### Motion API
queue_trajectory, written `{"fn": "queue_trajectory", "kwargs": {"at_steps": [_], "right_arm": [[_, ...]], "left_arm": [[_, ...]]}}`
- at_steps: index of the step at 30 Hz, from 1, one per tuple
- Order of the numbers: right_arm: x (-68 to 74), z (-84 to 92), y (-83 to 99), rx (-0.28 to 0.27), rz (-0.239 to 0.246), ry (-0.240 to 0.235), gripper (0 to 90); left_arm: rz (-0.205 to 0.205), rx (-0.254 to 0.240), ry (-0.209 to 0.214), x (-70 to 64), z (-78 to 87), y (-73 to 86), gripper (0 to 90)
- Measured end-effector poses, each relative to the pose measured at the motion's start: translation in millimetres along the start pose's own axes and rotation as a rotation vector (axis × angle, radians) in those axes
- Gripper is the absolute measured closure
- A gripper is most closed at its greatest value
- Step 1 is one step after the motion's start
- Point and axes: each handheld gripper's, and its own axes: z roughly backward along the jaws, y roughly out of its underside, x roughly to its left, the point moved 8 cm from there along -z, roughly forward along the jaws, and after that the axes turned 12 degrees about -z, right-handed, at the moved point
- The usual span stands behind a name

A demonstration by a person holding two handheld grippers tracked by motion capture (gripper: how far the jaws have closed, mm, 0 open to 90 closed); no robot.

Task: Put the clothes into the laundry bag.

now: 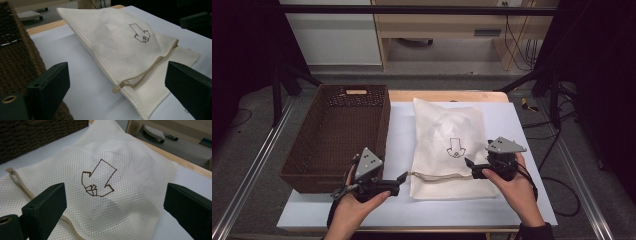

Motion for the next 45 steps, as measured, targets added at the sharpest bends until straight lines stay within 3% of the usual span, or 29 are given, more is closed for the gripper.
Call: {"fn": "queue_trajectory", "kwargs": {"at_steps": [13, 19, 37, 45], "right_arm": [[-17.3, 8.2, -2.4, -0.023, -0.042, 0.040, 5.5], [-26.7, 10.6, -1.1, -0.030, -0.059, 0.057, 5.9], [-69.2, 23.2, 6.6, -0.052, -0.143, 0.136, 5.7], [-81.0, 27.3, 10.4, -0.053, -0.170, 0.151, 5.7]], "left_arm": [[0.066, -0.033, -0.092, 48.8, 23.9, 3.9, 7.2], [0.087, -0.016, -0.136, 71.1, 32.6, 13.1, 6.5], [0.128, -0.017, -0.213, 108.6, 54.0, 24.7, 5.6], [0.145, -0.018, -0.238, 123.0, 63.3, 30.4, 5.2]]}}
